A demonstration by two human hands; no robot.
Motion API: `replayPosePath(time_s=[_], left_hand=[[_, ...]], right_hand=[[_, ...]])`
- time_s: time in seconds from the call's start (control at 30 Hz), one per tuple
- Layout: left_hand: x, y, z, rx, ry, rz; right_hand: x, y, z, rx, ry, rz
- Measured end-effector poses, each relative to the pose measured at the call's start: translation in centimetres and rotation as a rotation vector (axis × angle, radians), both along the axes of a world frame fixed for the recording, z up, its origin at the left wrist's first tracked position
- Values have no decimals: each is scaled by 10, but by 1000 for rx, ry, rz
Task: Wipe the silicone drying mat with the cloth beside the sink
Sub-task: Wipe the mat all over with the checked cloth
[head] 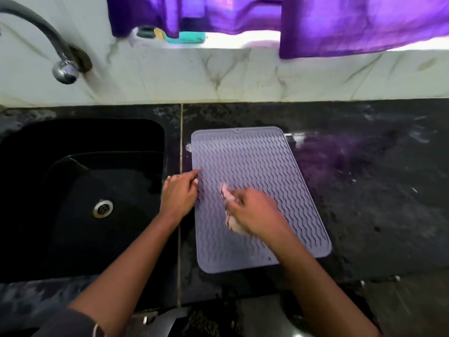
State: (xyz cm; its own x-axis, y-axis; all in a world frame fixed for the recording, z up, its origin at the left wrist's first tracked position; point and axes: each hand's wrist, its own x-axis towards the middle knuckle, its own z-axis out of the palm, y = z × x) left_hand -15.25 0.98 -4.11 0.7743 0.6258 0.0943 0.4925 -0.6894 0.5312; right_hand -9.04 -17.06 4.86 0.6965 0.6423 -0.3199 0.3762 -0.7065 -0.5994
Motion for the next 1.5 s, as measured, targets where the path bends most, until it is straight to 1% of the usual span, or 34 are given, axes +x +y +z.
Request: replayPosePath(time_s=[0.1, 0.2, 0.27, 0.33, 0.43, 0.6, 0.7, 0.77, 0.8, 0.87, 0.97, 1.03, 1.07, 1.17, 1.33, 1.43, 1.5], left_hand=[[21, 37, 12, 18, -44, 54], [49, 72, 14, 54, -28, 72], [67, 95, 10, 65, -1, 60], [83, 112, 4, 42, 44, 33], [99, 133, -3, 15, 111, -48], [102, 145, -8, 17, 153, -139], [99, 148, -9, 196, 221, -220], [102, 149, -8, 255, 202, -239], [105, 149, -7, 238, 165, -235], [114, 149, -4, 118, 95, -196], [126, 155, -4, -33, 127, -122], [130, 159, -4, -79, 132, -95], [131, 160, -5, -102, 118, -81], [133, 160, -8, -173, 56, -28], [131, 156, -9, -216, -11, 4], [130, 154, -9, -237, -30, 10], [130, 155, -9, -231, -32, 10]], right_hand=[[45, 82, 0, 114, -221, -21], [81, 154, -15, 68, -436, 47], [89, 185, -39, -1, -493, 60], [84, 199, -64, -56, -513, 10], [77, 206, -86, -46, -561, -36], [81, 205, -80, -107, -587, 15], [60, 189, -80, -120, -589, 25], [48, 179, -79, -138, -590, 33], [48, 177, -76, -137, -574, 32], [57, 179, -69, -117, -533, 30], [71, 182, -63, -79, -461, 57], [77, 184, -64, -33, -429, -27], [79, 187, -66, -26, -450, -55], [77, 196, -76, -104, -563, 6], [64, 181, -82, -129, -563, 45], [33, 152, -80, -140, -491, 76], [12, 129, -80, -162, -477, 113]])
